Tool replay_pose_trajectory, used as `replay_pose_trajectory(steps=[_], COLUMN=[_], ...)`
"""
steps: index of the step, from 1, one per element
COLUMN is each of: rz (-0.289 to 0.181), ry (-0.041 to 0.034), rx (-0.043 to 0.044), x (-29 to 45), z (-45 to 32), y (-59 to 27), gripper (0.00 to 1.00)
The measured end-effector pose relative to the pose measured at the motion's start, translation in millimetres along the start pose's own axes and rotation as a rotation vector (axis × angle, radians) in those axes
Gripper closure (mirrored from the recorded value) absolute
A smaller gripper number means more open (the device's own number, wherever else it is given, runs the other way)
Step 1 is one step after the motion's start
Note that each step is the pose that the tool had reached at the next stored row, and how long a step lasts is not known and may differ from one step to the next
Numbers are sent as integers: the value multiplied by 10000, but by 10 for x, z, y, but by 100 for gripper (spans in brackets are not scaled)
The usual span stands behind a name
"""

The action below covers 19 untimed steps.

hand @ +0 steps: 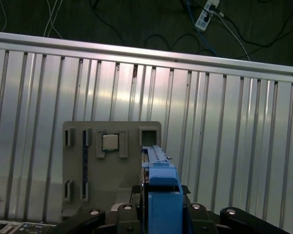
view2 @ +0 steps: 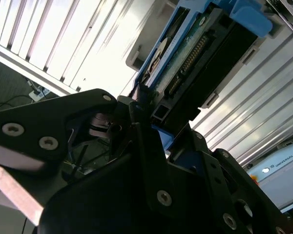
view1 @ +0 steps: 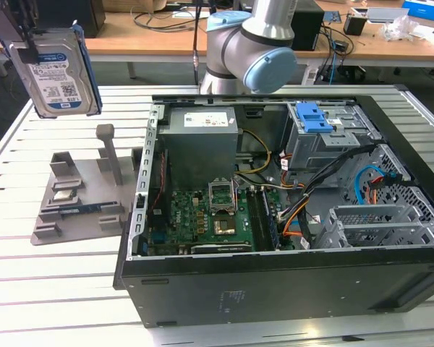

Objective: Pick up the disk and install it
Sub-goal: 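Pick up the disk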

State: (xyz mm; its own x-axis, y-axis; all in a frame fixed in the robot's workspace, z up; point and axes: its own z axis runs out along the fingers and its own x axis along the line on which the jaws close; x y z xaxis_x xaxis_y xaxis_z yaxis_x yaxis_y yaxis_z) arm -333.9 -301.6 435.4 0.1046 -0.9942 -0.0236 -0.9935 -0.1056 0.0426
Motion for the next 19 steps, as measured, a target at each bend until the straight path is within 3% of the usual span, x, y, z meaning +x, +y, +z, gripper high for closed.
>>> replay_pose_trajectory(steps=[7,15,19], rz=[-1,-1,1], ry=[1,0,0], rx=[0,-8,-8], x=[14,38,37], z=[-6,-16,-36], y=[-126,-355,-356], gripper=[63,63,63])
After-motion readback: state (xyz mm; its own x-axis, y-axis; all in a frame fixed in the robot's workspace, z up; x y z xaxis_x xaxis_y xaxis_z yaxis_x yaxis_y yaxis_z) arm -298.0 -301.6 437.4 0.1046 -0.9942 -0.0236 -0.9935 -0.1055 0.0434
